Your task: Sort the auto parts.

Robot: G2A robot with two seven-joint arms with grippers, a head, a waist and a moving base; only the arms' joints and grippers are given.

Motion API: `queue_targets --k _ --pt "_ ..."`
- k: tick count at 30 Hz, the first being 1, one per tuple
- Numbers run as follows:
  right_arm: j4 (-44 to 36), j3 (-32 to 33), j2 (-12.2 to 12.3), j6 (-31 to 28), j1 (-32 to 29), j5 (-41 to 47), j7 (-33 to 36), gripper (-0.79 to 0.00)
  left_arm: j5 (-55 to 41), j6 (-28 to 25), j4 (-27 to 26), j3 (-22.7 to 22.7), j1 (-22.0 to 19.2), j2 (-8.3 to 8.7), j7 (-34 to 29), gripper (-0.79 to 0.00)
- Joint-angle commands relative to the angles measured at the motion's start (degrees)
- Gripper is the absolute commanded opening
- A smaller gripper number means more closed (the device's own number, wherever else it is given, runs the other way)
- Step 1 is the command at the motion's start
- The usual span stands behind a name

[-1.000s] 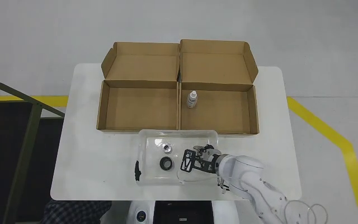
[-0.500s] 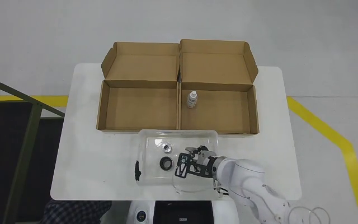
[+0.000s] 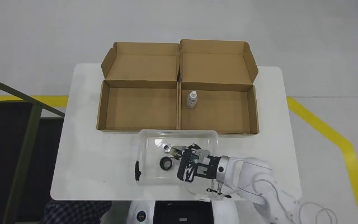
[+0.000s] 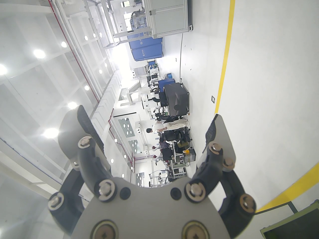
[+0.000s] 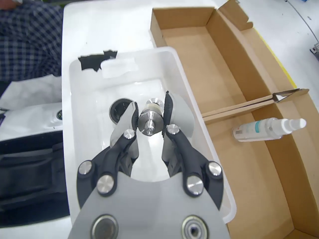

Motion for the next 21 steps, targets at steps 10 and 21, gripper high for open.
queue_targets --k 10,21 --pt "7.8 3.0 -0.6 -2.7 4.2 26.4 -13.2 -0.785 0.0 0.0 0.0 0.0 0.0 0.00 0.0 0.000" --pt "8.4 6.2 -0.8 -1.4 4.8 37.9 -17.4 -0.785 0.0 0.0 0.0 0.0 0.0 0.00 0.0 0.000"
